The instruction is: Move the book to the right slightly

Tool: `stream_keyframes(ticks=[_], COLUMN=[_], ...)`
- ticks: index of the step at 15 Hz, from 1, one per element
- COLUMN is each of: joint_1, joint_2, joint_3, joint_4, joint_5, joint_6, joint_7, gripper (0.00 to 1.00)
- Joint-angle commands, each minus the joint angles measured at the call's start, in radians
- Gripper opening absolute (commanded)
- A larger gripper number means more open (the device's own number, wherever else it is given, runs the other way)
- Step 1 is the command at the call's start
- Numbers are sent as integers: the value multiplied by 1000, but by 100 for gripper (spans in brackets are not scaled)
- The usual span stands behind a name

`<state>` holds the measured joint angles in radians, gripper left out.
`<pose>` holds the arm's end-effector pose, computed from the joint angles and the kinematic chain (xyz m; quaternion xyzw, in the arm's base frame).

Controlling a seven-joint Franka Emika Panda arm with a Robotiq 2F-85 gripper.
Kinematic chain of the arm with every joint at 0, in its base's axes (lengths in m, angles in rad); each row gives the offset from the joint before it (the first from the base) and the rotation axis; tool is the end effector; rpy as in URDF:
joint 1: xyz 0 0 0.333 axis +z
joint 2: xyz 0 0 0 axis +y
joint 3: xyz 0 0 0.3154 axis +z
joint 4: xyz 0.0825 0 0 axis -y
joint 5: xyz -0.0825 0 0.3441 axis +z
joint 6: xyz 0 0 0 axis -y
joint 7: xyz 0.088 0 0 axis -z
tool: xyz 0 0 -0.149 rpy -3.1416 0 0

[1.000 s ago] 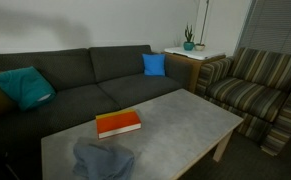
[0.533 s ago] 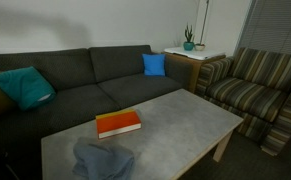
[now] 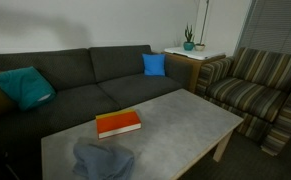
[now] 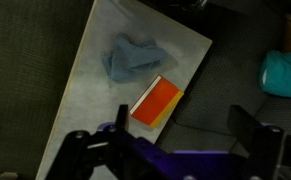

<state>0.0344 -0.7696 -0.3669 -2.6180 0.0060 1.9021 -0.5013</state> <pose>0.2787 -0.0955 0.4444 -0.9831 -0.1296 -0.0551 0.1166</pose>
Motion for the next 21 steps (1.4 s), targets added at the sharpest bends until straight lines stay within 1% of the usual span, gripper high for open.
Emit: stream_keyframes(ticks=[1, 10, 12, 17, 21], joint_1=[-24, -24, -24, 9, 54], joint_2=[7, 7, 6, 69, 174], joint_3=[20, 20, 20, 0, -23], joint_4=[2, 2, -3, 6, 21], joint_5=[16, 16, 19, 40, 119], joint_6=[-2, -2, 22, 76, 134], joint_7=[-14, -14, -12, -50, -114], gripper=[100, 100, 100, 100, 100])
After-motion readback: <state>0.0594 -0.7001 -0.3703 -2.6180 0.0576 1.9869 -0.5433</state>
